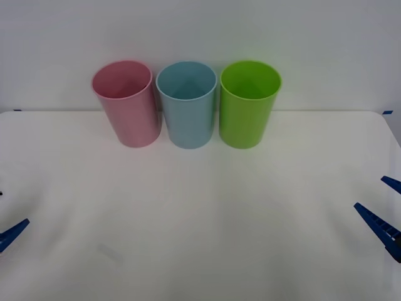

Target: Grasp the object on the table and drop it into the matching bin: aluminum can to the light blue bin, PET bottle to the pink bin.

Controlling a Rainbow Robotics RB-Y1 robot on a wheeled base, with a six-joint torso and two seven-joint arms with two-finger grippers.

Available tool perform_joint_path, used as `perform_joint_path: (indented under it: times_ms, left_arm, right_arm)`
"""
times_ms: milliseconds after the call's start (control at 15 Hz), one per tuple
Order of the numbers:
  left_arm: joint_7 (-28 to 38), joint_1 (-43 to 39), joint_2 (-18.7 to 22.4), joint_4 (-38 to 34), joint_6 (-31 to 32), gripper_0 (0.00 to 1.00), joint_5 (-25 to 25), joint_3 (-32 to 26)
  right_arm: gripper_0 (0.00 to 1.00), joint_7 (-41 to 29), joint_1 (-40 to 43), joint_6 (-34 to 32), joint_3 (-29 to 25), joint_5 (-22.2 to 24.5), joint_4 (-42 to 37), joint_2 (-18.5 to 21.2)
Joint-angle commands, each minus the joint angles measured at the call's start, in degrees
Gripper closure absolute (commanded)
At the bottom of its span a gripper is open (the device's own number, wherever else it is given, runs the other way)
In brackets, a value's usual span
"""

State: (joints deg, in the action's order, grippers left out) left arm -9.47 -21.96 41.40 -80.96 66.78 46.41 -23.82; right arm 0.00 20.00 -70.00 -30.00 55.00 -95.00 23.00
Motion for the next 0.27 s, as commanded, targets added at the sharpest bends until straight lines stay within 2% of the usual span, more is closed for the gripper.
perform_joint_path:
  times_ms: [67,267]
  left_arm:
    - [0.33,0.16,0.00,0.01,-0.34,0.00,0.44,0.71]
    - [0.33,0.16,0.00,0.01,-0.34,0.00,0.44,0.71]
  right_arm:
    - [0.00,0.00,0.00,0.00,0.00,0.00,0.00,0.00]
    - [0.00,0.00,0.00,0.00,0.00,0.00,0.00,0.00]
